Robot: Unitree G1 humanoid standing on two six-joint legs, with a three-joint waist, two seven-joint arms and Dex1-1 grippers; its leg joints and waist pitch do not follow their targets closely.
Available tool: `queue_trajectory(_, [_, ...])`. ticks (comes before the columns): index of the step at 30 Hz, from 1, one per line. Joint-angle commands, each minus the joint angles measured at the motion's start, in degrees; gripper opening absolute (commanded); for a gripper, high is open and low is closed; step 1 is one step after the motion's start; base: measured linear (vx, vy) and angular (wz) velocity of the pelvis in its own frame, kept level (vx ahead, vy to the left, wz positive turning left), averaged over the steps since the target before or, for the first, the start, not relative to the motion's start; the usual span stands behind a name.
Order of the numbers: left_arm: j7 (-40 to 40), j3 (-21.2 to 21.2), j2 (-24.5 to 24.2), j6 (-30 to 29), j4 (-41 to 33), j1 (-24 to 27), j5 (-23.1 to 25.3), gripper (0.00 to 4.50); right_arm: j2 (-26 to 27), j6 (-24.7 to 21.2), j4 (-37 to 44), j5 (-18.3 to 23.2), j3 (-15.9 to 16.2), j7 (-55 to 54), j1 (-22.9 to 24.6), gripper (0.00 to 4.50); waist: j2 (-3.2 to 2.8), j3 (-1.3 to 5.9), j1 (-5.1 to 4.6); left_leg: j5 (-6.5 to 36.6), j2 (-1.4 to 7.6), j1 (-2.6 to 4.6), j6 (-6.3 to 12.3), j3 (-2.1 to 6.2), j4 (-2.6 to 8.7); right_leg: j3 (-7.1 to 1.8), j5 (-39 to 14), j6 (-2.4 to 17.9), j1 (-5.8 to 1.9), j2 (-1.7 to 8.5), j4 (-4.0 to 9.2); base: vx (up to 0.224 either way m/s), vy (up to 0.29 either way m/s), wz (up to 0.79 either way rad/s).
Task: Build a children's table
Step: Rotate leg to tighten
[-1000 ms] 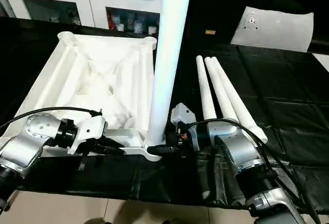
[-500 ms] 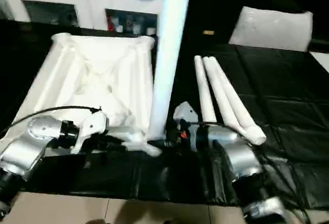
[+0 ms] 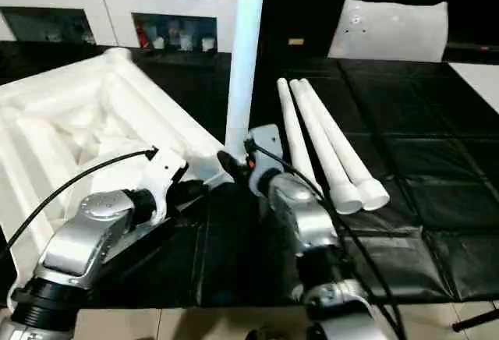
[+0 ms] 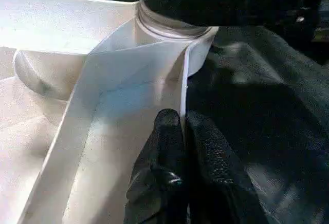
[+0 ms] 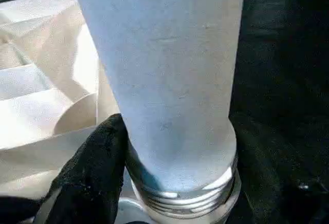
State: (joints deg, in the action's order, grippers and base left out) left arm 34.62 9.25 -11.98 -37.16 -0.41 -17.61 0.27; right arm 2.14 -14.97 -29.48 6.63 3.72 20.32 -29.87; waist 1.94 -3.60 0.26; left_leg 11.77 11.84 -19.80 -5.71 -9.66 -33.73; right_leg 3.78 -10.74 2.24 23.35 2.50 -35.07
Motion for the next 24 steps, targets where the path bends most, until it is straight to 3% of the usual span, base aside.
queue_trajectory(1, [-2.18, 0.35, 3.15, 3.78, -4.96, -3.37, -0.99, 0.00, 3.42, -3.48, -4.26, -0.30, 4.23, 1.83, 2.31, 2.74, 0.17, 3.37, 0.25, 1.39, 0.96, -0.80, 4.66, 0.12, 3.28, -3.12, -4.43, 10.51, -3.62, 4.31, 3.36, 0.000, 0.000, 0.00])
queue_trajectory(3, [-2.40, 0.86, 1.50, 4.73, -3.17, -3.75, 1.01, 0.00, 3.82, -3.16, -3.80, -0.70, 3.63, 1.11, 2.69, 2.74, 0.08, 3.18, 0.21, 2.23, 1.01, -0.69, 5.12, 0.01, 3.33, -3.12, -4.77, 10.61, -3.48, 4.40, 3.57, 0.000, 0.000, 0.00])
queue_trajectory(4, [-2.39, 1.00, 1.12, 5.08, -2.79, -3.85, 1.40, 0.00, 3.77, -2.92, -3.68, -0.67, 3.55, 1.10, 2.80, 3.09, 0.05, 3.07, 0.21, 3.77, 1.04, -0.57, 4.76, 0.00, 3.40, -3.12, -7.02, 10.27, -3.40, 4.47, 3.81, 0.000, 0.000, 0.00])
queue_trajectory(7, [-2.57, 1.20, -0.04, 5.64, -1.53, -4.12, 2.28, 0.00, 3.38, -2.08, -3.00, 0.71, 2.28, 0.90, 3.25, 3.09, -0.03, 2.90, 0.21, 5.91, 1.12, -0.45, 3.76, 0.06, 3.55, -3.13, -10.65, 9.29, -3.28, 4.51, 4.21, 0.000, 0.000, 0.00])
queue_trajectory(9, [-2.02, 1.17, -1.32, 6.32, -0.64, -4.23, 2.04, 0.00, 2.05, -1.69, -1.05, 0.84, 2.12, 1.82, 4.17, 3.51, -0.06, 2.90, 0.27, 6.13, 1.09, -0.52, 3.16, 0.11, 3.58, -3.17, -11.44, 8.51, -3.32, 4.51, 4.31, 0.000, 0.000, 0.00])
queue_trajectory(11, [-0.77, 1.17, -2.89, 7.68, 0.71, -4.40, 2.16, 0.00, 0.36, -1.37, 1.99, 1.13, 1.76, 3.63, 5.51, 3.55, -0.10, 2.91, 0.35, 6.31, 0.95, -0.53, 3.11, 0.11, 3.55, -3.14, -12.02, 7.79, -3.31, 4.40, 4.46, 0.000, 0.000, 0.00])
queue_trajectory(13, [0.41, 1.37, -4.27, 9.39, 1.94, -4.53, 2.88, 0.00, -1.51, -1.47, 4.64, 1.03, 2.06, 5.75, 6.66, 3.92, -0.09, 2.96, 0.42, 6.15, 1.01, -0.72, 3.34, 0.19, 3.61, -3.16, -12.09, 7.37, -3.51, 4.52, 4.63, 0.000, 0.000, 0.00])
queue_trajectory(16, [2.15, 1.28, -5.24, 10.43, 2.89, -4.55, 2.28, 0.00, -3.56, -0.68, 6.96, 0.75, 2.43, 8.02, 7.71, 4.02, -0.04, 3.27, 0.33, 5.22, 0.97, -0.72, 3.37, 0.16, 3.34, -3.20, -10.84, 8.13, -3.58, 4.57, 4.36, 0.000, 0.000, 0.00])
queue_trajectory(21, [11.10, 3.50, -10.71, 17.97, 6.64, -4.39, 0.51, 0.00, -11.82, -0.18, 14.31, 2.75, 1.88, 16.98, 10.09, 4.37, 0.05, 3.44, 0.69, 2.57, 0.86, -0.88, 5.23, 0.08, 3.10, -3.23, -5.10, 9.74, -3.70, 4.38, 3.72, 0.000, 0.000, 0.00])
queue_trajectory(24, [15.78, 5.05, -13.37, 21.58, 8.89, -4.42, 0.14, 0.00, -16.42, 0.10, 17.42, 3.64, 2.17, 22.91, 10.59, 4.44, 0.01, 3.34, 0.97, 3.84, 1.08, -0.67, 5.64, -0.03, 3.15, -3.24, -6.78, 9.72, -3.53, 4.42, 3.80, 0.000, 0.000, 0.00])
